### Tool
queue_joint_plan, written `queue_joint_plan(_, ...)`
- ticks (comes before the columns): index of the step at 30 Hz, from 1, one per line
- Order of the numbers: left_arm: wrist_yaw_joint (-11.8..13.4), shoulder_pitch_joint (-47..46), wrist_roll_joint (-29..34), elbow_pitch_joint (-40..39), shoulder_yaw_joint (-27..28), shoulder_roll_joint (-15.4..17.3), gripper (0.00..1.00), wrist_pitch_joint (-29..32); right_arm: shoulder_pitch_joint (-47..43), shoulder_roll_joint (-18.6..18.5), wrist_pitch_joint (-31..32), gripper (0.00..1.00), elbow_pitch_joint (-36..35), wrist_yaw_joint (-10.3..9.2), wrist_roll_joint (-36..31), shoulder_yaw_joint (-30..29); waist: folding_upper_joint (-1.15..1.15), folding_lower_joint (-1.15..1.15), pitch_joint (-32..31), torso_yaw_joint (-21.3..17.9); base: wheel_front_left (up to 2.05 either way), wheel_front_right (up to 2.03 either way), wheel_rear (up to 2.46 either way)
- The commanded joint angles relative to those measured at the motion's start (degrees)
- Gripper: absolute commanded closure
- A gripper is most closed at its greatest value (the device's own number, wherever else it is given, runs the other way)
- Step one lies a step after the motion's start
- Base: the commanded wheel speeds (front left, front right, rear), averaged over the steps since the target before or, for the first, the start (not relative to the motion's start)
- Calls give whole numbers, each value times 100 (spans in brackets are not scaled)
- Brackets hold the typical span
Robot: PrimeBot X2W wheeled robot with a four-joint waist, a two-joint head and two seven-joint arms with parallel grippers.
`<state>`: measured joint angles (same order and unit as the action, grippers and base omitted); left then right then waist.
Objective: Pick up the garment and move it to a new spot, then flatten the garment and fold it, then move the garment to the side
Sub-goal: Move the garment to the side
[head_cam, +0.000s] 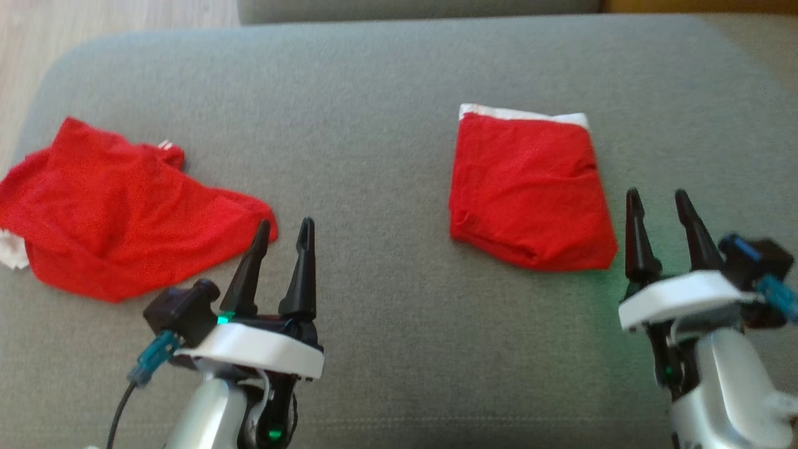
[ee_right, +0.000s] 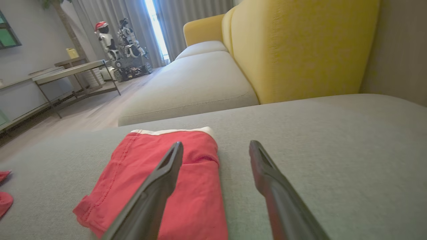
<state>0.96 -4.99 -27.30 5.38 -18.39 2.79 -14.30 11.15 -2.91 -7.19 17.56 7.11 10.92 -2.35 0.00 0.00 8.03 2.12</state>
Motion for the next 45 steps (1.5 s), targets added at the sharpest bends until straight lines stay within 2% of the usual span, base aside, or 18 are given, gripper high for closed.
queue_joint_plan(1,-23,-310,72,-178,116,9,0,-70,355,-75,75,0,-88,37,77,162,0,0,208,122,0,0,0)
queue_joint_plan(8,-63,-587,86,-143,-34,9,0,-70,1004,-185,488,0,640,37,351,83,0,0,666,380,0,0,0)
queue_joint_plan(10,-59,-663,90,-139,-67,9,0,-70,1177,-155,669,0,927,37,625,28,0,0,769,446,0,0,0)
queue_joint_plan(16,-55,-806,89,-85,-132,9,0,-70,1587,-280,812,0,1444,37,1088,283,0,0,956,585,0,0,0)
queue_joint_plan(17,-57,-819,93,-75,-129,9,0,-70,1629,-324,831,58,1522,37,1097,365,0,0,967,590,0,0,0)
queue_joint_plan(18,-58,-832,97,-66,-123,9,0,-70,1671,-389,817,100,1598,37,1058,443,0,0,972,593,0,0,0)
queue_joint_plan(26,-37,-878,119,-51,-74,9,0,-70,1951,-712,416,100,1920,37,679,816,0,0,918,481,0,0,0)
queue_joint_plan(29,-52,-912,129,-77,-76,9,0,-70,2117,-986,339,100,1977,37,491,1046,0,0,910,349,0,0,0)
queue_joint_plan(37,-135,-1237,177,-217,-55,9,0,-70,2740,-2038,709,100,1801,37,181,1431,0,0,1296,-37,0,0,0)
queue_joint_plan(41,-194,-1564,268,-273,-55,9,0,-70,3089,-2562,964,100,1644,37,189,1363,0,0,1559,-244,0,0,0)
queue_joint_plan(45,-251,-1918,335,-343,-88,9,0,-70,3356,-2877,1254,100,1563,37,212,1133,0,0,1798,-456,0,0,0)
